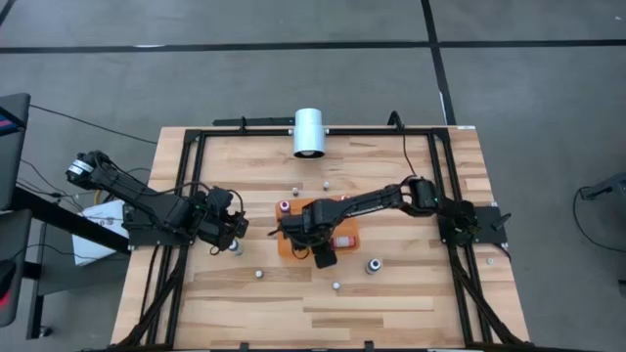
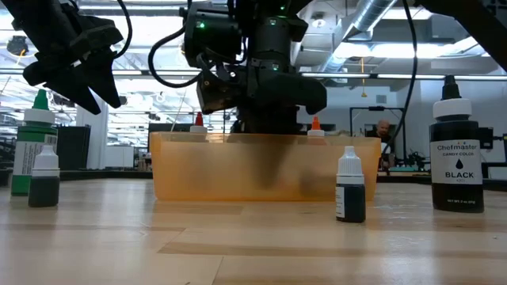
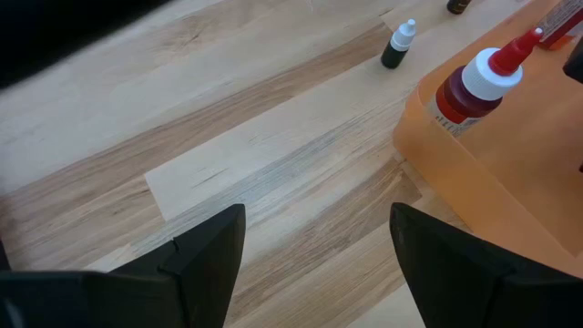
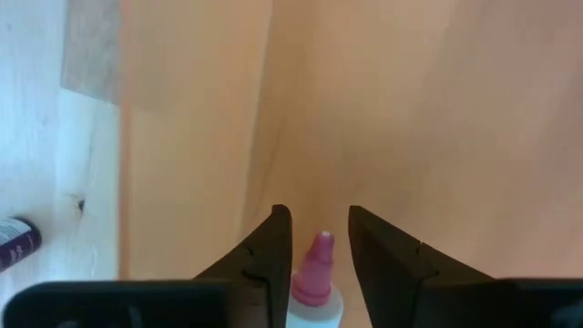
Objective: Pick & Place food coloring
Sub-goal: Adjust the large pink food coloring bottle in the orange container
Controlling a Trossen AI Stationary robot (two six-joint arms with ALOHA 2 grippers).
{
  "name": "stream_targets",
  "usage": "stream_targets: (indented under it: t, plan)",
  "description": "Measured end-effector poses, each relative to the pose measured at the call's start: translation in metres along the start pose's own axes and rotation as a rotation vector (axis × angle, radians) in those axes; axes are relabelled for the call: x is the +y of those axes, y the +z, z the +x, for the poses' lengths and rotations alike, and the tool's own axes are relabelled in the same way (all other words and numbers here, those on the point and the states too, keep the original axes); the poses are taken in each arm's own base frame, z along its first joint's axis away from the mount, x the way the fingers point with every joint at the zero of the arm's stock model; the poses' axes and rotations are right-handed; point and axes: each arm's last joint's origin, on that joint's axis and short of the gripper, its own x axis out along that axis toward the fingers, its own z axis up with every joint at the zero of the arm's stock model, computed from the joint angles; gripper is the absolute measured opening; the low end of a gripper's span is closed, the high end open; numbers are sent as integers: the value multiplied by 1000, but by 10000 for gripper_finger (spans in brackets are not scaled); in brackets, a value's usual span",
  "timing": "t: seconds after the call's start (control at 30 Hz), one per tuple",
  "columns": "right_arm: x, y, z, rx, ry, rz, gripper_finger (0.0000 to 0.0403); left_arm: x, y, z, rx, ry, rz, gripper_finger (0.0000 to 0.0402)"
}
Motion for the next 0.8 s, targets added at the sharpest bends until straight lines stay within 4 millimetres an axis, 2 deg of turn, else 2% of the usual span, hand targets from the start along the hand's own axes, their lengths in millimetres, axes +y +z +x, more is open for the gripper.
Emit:
stream_targets:
  t: [0.23,0.8]
  plan:
    - [1,0,3,-7,-1,-4,67,0,0,0,0,0,0,265]
    - [1,-3,3,23,-14,-3,18,0,0,0,-4,1,0,265]
